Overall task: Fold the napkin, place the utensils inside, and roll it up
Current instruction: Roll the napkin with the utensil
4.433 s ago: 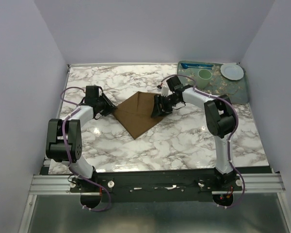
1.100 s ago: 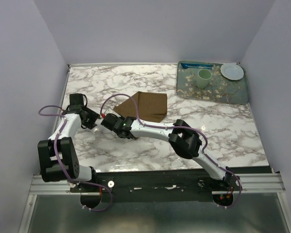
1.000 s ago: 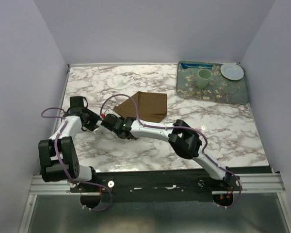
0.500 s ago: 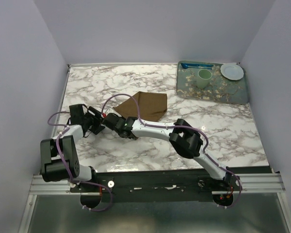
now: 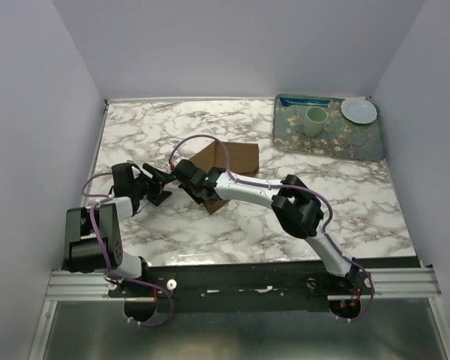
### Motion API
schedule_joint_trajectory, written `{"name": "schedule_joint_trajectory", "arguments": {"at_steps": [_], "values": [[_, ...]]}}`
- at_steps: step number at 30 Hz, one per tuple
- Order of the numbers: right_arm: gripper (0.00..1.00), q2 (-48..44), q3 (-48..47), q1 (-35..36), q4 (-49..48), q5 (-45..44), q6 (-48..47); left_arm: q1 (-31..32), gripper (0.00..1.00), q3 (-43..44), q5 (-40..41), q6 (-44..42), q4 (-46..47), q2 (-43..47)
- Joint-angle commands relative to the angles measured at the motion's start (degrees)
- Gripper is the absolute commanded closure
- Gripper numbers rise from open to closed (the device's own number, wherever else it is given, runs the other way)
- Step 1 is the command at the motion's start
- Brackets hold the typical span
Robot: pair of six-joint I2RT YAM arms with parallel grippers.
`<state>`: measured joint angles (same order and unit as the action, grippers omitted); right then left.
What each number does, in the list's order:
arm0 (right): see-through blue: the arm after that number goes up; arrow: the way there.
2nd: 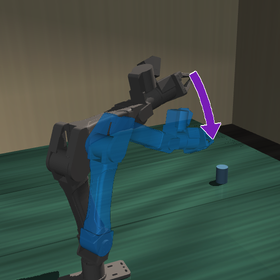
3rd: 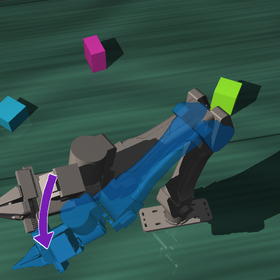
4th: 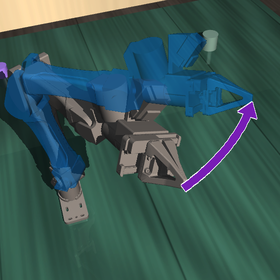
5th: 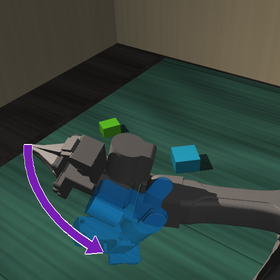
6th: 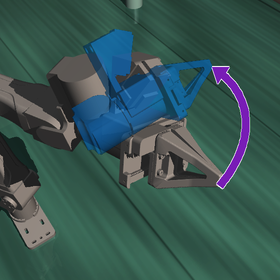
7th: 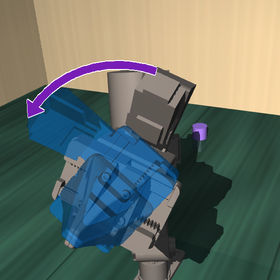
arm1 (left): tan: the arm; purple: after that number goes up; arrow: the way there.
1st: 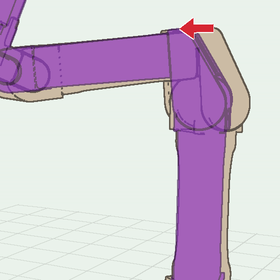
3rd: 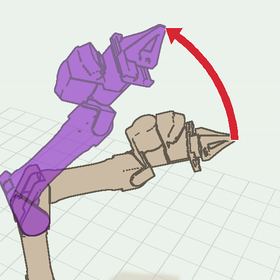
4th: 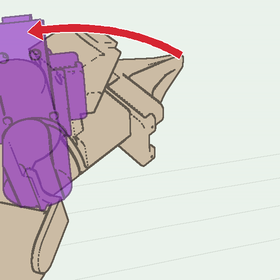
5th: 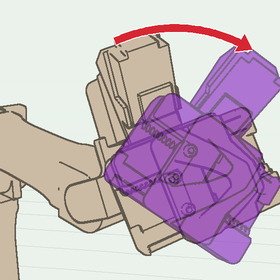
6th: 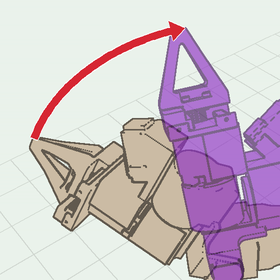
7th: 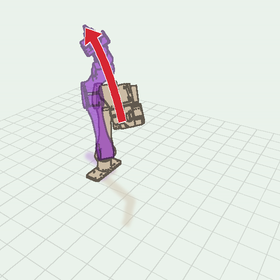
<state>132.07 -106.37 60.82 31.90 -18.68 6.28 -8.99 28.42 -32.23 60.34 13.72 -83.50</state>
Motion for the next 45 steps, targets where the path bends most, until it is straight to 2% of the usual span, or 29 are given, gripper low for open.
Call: {"name": "schedule_joint_trajectory", "arguments": {"at_steps": [1, 8, 20, 23, 27, 29, 36, 38, 42, 43, 45], "values": [[0.99, -3.48, 1.86, -1.84, -1.49, 7.77, 3.12, 3.44, 0.21, -1.79, -1.26, 2.59, 5.96, -0.6], [0.99, -5.77, 3.97, -3.69, -2.9, 11.29, 4.79, 8.02, 0.2, -1.88, 0.23, 6.37, 9.75, -5.26], [0.99, -7.09, 5.99, -5.09, -4.74, 15.51, 5.93, 12.42, 0.28, 0.4, 6.55, 7.69, 9.22, -9.92], [0.99, -6.92, 5.91, -5.1, -5.09, 16.13, 5.93, 12.86, 0.34, 0.84, 7.53, 7.69, 9.31, -11.32], [0.99, -6.91, 5.65, -5.09, -5.09, 16.22, 5.93, 12.95, 0.47, 0.75, 8.84, 7.95, 9.49, -11.77], [0.99, -7.0, 5.56, -5.09, -5.09, 16.13, 5.58, 13.21, 0.5, 0.84, 9.46, 7.96, 9.31, -11.42], [0.99, -7.26, 5.47, -5.09, -5.09, 15.87, 4.35, 13.56, 0.74, 1.54, 10.7, 6.9, 7.99, -11.24], [0.99, -7.44, 5.82, -5.01, -5.09, 15.43, 4.0, 13.56, 0.76, 1.98, 10.69, 6.64, 7.21, -11.07], [0.89, -8.5, 6.7, -4.66, -5.09, 12.1, 2.33, 14.09, 0.88, 2.77, 10.87, 6.29, 5.54, -10.19], [0.8, -8.84, 6.87, -4.48, -5.09, 11.39, 1.37, 14.09, 0.89, 3.04, 10.78, 6.2, 5.18, -10.01], [0.73, -9.28, 7.13, -3.95, -5.01, 9.63, 0.66, 14.09, 0.91, 3.39, 10.43, 6.2, 3.78, -9.31]]}}
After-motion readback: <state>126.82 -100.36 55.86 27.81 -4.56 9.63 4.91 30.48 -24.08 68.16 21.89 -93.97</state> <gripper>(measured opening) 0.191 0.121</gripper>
